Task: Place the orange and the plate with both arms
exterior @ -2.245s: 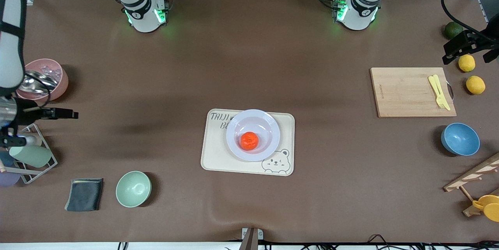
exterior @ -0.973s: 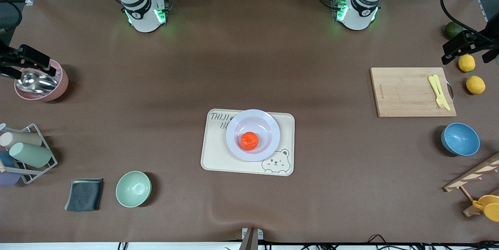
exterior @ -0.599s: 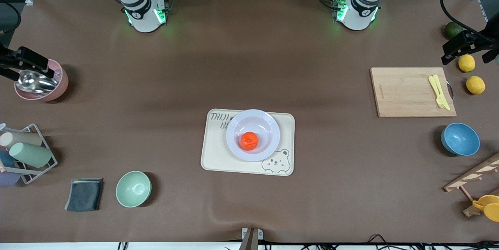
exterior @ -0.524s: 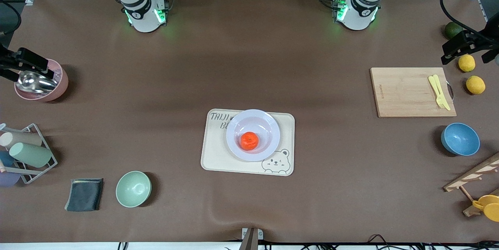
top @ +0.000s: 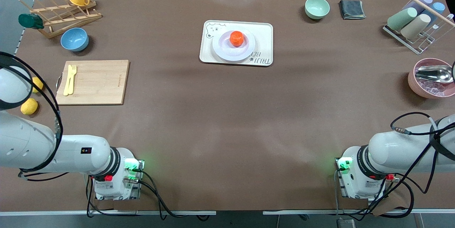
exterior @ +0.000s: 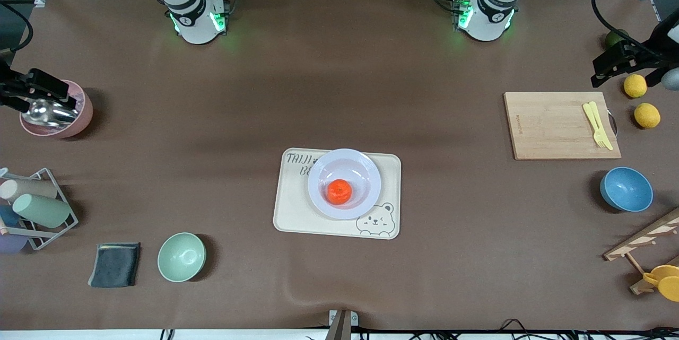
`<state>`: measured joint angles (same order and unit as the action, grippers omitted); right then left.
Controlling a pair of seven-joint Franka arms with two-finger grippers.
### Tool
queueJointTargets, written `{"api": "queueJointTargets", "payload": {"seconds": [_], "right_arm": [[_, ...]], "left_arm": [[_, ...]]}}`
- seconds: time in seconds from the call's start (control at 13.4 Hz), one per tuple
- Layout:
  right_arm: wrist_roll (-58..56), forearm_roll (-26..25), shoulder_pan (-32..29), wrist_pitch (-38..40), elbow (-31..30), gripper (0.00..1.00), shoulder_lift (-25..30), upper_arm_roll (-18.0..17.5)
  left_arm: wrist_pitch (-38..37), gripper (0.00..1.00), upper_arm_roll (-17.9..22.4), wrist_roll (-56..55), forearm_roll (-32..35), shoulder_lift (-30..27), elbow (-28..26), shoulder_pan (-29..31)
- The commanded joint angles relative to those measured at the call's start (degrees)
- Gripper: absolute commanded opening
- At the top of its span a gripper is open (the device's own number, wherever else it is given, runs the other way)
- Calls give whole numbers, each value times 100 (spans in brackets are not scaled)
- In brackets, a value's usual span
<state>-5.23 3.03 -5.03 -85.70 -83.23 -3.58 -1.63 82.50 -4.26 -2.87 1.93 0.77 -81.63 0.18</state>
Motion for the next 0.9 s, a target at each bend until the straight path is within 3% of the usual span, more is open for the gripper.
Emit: {"api": "queueJointTargets", "payload": {"seconds": [0.0, 0.82], "right_arm": [[14, -118, -121, -35, -1, 100, 59, -110], [23, -101, -112, 9, -35, 100, 7, -101]], "left_arm": [[-6, 100, 4, 155, -140, -6, -2, -9], [-6, 100, -23, -12, -167, 73, -2, -9]]}}
